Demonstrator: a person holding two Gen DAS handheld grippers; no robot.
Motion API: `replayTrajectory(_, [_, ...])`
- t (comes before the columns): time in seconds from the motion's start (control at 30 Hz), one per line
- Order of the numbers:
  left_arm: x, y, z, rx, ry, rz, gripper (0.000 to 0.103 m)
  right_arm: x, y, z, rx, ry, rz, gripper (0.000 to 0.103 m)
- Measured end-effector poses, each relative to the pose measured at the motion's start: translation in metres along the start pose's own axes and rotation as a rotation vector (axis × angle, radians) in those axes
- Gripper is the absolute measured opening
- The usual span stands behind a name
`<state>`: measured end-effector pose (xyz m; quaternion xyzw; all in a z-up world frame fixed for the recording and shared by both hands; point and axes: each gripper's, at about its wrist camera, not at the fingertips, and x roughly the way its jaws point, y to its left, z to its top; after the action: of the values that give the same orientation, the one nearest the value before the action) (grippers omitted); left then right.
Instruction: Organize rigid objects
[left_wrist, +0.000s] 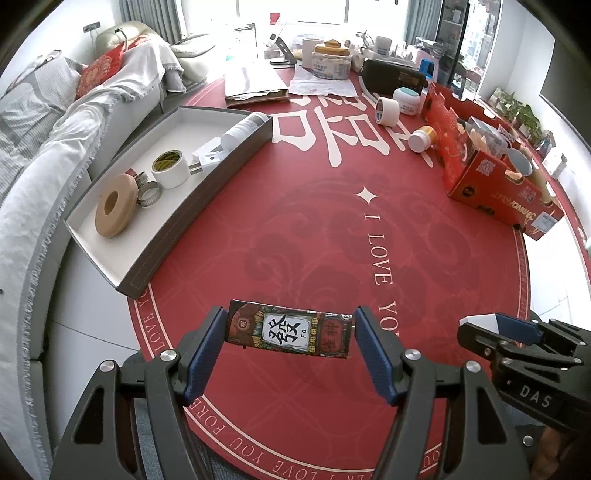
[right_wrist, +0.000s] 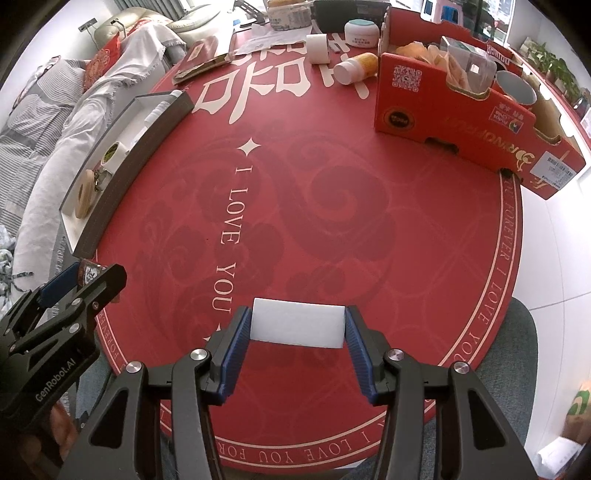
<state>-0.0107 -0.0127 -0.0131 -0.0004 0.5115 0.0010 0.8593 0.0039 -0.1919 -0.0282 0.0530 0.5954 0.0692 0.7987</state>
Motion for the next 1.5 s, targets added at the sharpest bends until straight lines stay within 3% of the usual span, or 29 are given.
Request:
replayTrajectory(0.37, [-0.014, 0.011, 0.015, -0.055, -0.012, 0.003, 0.073, -0.002, 0.001, 0.001, -0.002, -0.009, 0.001, 0.052])
replayTrajectory(0.77, [-0.081, 0.03, 0.086, -0.177, -0.133, -0.021, 0.073, -0.062, 0.027, 0.059, -0.062, -0.187, 0.048, 0.052])
replayTrajectory(1.23, [-0.115, 0.135, 0.148, -0.432, -0.26, 0.171, 0.073, -0.114, 0.11, 0.163, -0.2, -0.347, 0.136, 0.052])
replayTrajectory(1.5, [-0.069, 0.181, 0.164, -0.519, -0.215, 0.269, 0.073, -0.109, 0.186, 0.223, -0.294, -0.371, 0.163, 0.052])
